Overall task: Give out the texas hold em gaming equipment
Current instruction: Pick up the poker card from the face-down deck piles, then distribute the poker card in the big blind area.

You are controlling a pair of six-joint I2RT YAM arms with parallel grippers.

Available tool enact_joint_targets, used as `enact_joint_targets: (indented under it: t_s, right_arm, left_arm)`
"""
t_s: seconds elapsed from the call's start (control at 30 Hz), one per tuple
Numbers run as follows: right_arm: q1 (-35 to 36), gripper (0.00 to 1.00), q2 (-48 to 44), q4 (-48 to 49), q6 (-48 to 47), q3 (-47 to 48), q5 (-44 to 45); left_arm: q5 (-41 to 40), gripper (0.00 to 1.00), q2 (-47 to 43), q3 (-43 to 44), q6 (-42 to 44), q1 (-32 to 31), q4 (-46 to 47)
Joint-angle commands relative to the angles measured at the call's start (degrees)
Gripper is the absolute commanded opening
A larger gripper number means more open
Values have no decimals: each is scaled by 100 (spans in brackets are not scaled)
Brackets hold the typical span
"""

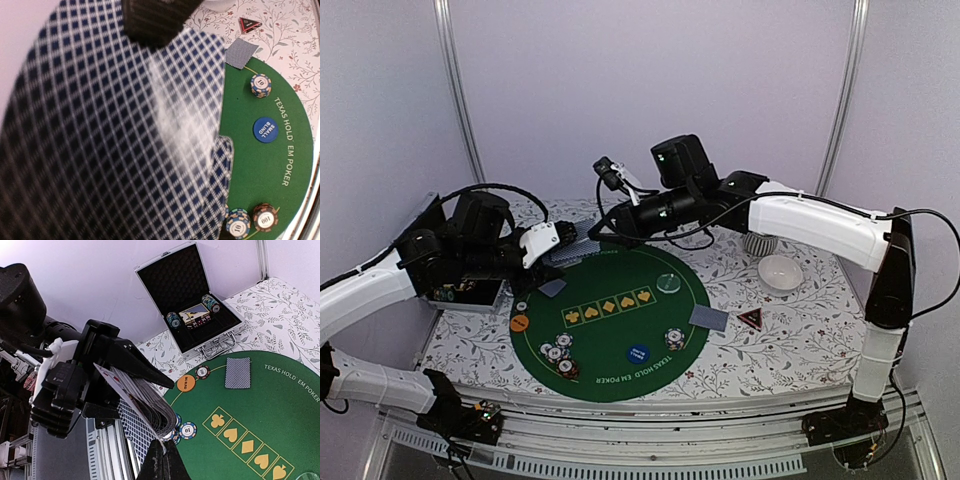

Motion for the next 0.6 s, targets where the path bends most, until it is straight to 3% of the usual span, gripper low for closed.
enact_joint_targets:
  t_s: [0.0, 0.37, 0.57]
  right_arm:
    - [-140, 2, -489, -45, -84, -174, 77]
    - [-555, 2, -1026, 87, 139, -561, 290]
    - [-1117, 2, -1115, 1184, 1350, -1226, 431]
  left_arm:
    - [-58, 40, -76, -16, 8, -56, 149]
    - [-271, 40, -68, 6, -94, -55, 177]
    - [-339, 40, -86, -63, -295, -45, 202]
